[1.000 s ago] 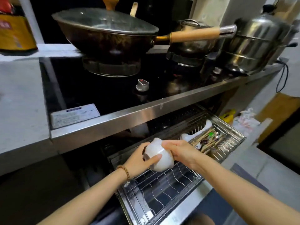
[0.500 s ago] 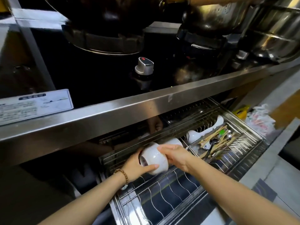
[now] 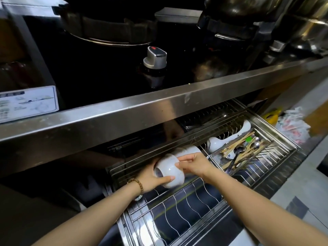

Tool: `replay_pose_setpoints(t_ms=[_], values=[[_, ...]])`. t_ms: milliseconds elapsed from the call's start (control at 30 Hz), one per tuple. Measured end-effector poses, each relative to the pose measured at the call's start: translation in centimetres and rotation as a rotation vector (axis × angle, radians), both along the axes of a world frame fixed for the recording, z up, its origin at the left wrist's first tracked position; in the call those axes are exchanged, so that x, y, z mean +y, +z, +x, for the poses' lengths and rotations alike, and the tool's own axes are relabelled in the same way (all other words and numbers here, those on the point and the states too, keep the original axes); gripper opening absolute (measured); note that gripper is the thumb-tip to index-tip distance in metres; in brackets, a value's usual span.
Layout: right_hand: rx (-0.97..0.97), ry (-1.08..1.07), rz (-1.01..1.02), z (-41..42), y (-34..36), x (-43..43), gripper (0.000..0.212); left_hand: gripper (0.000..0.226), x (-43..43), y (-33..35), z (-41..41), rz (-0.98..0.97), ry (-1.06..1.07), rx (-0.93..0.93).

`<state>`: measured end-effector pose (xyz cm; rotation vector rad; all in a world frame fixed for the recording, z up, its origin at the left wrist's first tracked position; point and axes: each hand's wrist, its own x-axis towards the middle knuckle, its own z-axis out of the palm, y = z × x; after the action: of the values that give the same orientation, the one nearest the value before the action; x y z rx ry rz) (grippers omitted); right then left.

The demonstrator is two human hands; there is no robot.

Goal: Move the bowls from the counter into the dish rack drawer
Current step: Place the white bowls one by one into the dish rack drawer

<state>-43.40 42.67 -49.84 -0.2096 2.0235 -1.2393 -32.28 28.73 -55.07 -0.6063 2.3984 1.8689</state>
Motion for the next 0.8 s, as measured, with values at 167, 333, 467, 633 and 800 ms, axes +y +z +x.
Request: replay_pose_setpoints(t_ms=[167,333,467,633,800], values=[[0.043,0.014,0.034,-0.8,0.0,0.6,0.028,0.084,-0.1,-0.5,-0.9,0.002,0.040,-0.063],[0.199,-0.028,0.123,-1.1,-0.4,0.5,0.011,0.084,0.1,-0.9,-1.6,-0.008,0.033,-0.088],[0.186,-0.065,0.122,-1.3,-0.7,0.7,0.002,0.082,0.1,-1.3,-1.9,-0.007,0.031,-0.094],[0.115,-0.075,0.120,-1.5,-0.9,0.6,0.010,0.080,0.0,-1.1,-1.9,-0.021,-0.004,-0.095],[0.085,-0.089,0.115,-1.3,-1.2,0.9,0.020,0.083,0.3,-0.5,-1.8,-0.095,-0.002,-0.117]])
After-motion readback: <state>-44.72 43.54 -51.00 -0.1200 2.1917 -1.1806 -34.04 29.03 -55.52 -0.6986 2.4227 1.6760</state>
